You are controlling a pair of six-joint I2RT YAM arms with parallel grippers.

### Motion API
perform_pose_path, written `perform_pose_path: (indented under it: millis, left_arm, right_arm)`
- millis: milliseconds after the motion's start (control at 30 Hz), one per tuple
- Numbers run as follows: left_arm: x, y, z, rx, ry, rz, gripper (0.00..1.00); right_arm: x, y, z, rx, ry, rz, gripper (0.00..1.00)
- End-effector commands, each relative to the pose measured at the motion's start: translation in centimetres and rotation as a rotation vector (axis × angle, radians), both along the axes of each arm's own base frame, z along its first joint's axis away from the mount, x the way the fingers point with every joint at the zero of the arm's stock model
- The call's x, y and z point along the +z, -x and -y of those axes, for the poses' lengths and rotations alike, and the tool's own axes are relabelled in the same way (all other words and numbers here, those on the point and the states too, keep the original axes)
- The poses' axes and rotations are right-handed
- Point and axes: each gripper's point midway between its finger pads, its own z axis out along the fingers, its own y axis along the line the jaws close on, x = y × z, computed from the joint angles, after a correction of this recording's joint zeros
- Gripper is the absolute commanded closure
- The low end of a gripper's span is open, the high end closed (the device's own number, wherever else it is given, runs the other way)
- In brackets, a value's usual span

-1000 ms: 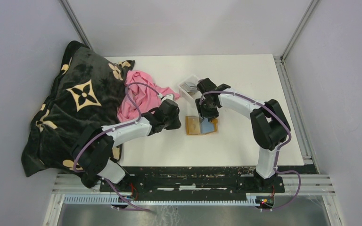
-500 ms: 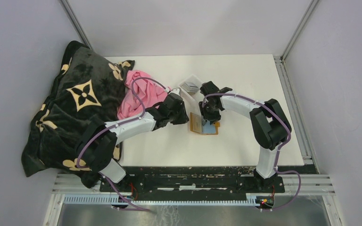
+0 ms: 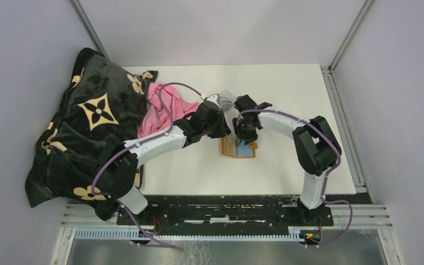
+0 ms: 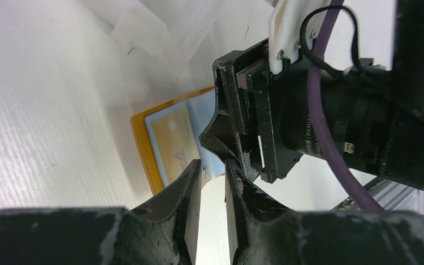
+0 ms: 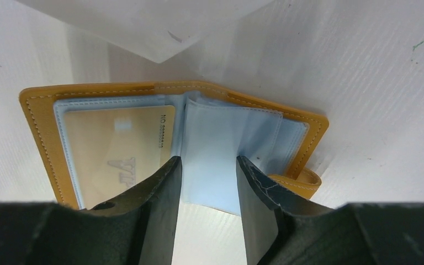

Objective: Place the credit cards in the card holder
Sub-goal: Insert the credit card into the card holder.

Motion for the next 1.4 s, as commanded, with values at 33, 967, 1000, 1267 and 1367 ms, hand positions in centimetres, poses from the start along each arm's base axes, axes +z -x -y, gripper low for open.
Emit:
perform_pose_path:
  millis: [33, 967, 1000, 1267, 1367]
  left_arm:
    - [-0.6, 0.4, 2.0, -0.053, 0.024, -0.02, 0.72]
    - [-11.8, 4.0, -2.1, -0.039, -0.187, -0.172, 0.75]
    - [-11.9, 4.1, -2.2, -0.038, -0.19, -0.174, 0.75]
    - [-12.5, 4.5, -2.9, -0.03, -0.206, -0.179, 0.75]
    - [-12.3, 4.4, -3.2, -0.022, -0.209, -0.169, 0.75]
  right_arm:
    - [1.5, -0.7, -0.4, -0.008, -0.04, 0.046, 0.53]
    - [0.5, -0.3, 2.1, -0.064, -0.015, 0.007, 0.54]
    - [0.5, -0.2, 2.2, -0.067, -0.013, 0.006, 0.54]
    - [-0.3, 0.2, 3.3, -0.078, 0.022, -0.008, 0.54]
    - [-0.3, 0.2, 3.5, -0.08, 0.024, -0.007, 0.54]
